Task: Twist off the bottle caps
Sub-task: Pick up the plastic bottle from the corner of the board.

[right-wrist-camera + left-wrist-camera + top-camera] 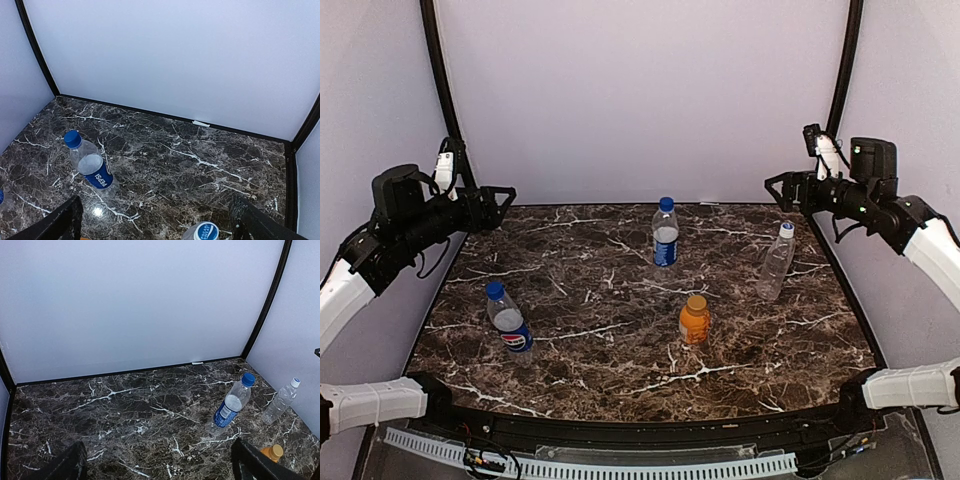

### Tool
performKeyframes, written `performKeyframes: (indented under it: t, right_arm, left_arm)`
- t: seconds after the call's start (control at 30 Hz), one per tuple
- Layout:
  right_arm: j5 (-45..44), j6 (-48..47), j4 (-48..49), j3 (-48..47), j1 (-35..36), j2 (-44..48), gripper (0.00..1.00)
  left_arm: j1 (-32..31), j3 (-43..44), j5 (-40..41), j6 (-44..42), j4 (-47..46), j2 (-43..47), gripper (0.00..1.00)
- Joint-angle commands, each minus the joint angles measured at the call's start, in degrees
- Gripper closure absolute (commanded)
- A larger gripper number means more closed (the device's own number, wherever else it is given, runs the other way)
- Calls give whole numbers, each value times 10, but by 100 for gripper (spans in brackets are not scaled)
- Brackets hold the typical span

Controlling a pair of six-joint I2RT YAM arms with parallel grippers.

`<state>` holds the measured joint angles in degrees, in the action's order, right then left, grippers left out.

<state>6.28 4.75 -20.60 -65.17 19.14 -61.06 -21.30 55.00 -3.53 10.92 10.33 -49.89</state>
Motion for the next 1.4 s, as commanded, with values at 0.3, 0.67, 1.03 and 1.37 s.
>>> performKeyframes:
  t: [0.3, 0.67, 1.03, 1.37]
  right_arm:
    - [-1, 0, 15, -3, 5, 16, 1]
    - [-20, 2, -71, -64, 5, 10, 1]
    - [-56, 20, -203, -131, 8, -41, 1]
    - [-121, 21, -258, -134, 8, -115, 14]
  left_arm:
    - [-3, -4, -7, 3, -16, 15, 1]
    - [-3, 31, -2, 18, 31, -9, 1]
    - [-21, 95, -5, -23, 103, -63, 1]
    - [-37, 86, -29, -23, 86, -84, 1]
